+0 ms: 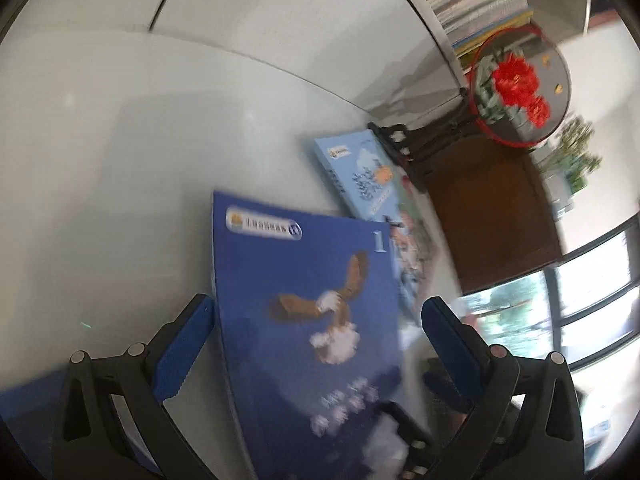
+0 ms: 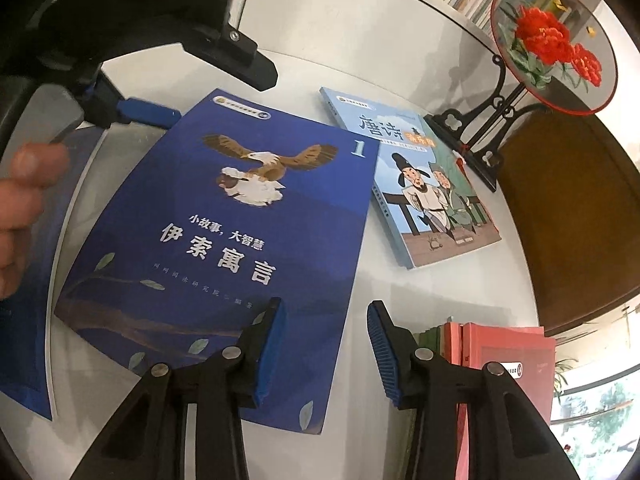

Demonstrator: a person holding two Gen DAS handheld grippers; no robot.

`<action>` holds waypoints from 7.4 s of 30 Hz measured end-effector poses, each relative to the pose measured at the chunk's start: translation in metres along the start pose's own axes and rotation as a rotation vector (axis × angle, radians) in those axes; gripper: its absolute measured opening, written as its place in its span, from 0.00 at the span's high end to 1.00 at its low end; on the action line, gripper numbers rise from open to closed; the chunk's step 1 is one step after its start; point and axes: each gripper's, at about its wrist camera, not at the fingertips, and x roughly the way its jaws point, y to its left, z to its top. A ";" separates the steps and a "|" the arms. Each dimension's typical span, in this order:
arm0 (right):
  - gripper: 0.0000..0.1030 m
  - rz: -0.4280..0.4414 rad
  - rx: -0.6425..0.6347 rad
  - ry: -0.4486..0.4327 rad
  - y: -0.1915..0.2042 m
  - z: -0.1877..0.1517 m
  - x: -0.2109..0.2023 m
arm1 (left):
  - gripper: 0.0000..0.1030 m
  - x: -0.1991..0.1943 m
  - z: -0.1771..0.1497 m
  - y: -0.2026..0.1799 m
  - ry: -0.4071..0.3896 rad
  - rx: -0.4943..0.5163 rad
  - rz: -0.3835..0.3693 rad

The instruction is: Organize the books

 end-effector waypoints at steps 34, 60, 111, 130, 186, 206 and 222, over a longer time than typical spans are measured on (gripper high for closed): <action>0.22 0.093 0.083 -0.103 0.044 -0.041 -0.065 | 0.77 0.014 -0.013 -0.006 0.107 -0.034 0.141; 0.23 0.274 0.500 0.094 -0.038 -0.049 -0.021 | 0.77 0.017 -0.008 -0.004 0.136 -0.067 0.130; 0.35 0.877 0.716 0.018 -0.078 0.027 0.054 | 0.75 0.004 0.010 0.018 0.096 0.035 0.105; 0.84 0.533 0.447 -0.093 -0.048 0.031 0.014 | 0.75 0.001 0.004 0.022 0.076 0.023 0.070; 0.33 1.033 -0.369 0.291 -0.034 0.141 0.088 | 0.77 -0.023 -0.063 -0.032 -0.161 0.413 0.316; 0.33 0.924 0.076 0.174 0.044 -0.004 -0.063 | 0.43 -0.136 -0.113 0.009 -0.186 0.070 0.462; 0.34 0.889 0.067 0.232 0.069 -0.021 -0.045 | 0.41 -0.189 -0.172 0.078 -0.190 -0.109 0.547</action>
